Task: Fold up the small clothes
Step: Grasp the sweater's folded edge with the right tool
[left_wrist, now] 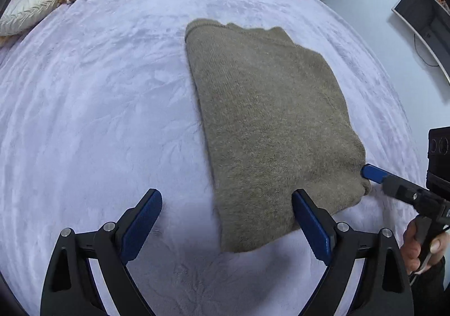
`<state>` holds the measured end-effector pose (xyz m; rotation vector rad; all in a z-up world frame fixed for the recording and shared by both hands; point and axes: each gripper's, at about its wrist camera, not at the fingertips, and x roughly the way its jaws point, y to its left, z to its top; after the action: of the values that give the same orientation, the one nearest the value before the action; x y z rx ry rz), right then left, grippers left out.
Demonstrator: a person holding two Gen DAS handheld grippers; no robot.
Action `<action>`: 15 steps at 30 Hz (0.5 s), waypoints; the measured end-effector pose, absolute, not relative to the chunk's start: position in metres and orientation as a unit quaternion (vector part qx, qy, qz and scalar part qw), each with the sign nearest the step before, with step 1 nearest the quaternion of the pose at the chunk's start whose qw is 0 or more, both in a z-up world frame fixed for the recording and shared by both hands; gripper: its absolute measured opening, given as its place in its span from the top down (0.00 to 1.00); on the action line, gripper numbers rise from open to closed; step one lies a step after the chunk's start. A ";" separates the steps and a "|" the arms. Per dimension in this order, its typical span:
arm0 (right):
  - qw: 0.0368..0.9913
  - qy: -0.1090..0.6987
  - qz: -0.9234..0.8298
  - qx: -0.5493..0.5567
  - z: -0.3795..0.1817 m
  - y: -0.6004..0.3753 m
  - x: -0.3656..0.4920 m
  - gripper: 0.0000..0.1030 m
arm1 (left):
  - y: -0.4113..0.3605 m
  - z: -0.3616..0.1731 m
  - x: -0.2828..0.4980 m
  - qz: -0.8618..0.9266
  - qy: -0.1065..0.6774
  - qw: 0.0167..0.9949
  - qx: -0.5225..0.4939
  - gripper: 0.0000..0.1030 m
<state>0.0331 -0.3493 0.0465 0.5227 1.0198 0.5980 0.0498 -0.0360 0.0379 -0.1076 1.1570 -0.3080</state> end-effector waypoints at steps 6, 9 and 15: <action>0.844 0.434 0.198 0.243 0.075 -0.393 0.052 0.04 | -0.021 0.049 0.101 -0.167 0.557 0.807 -0.104 0.10; 0.820 0.468 0.207 0.257 0.058 -0.390 0.087 0.04 | -0.030 0.034 0.132 -0.174 0.585 0.782 -0.122 0.10; 0.779 0.522 0.224 0.265 0.018 -0.365 0.130 0.04 | -0.064 0.004 0.154 -0.206 0.613 0.753 -0.118 0.10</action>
<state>0.1300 -0.3646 0.0183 0.5732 1.1288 0.4842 0.1540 -0.0635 0.0045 -0.2581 1.3381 -0.4501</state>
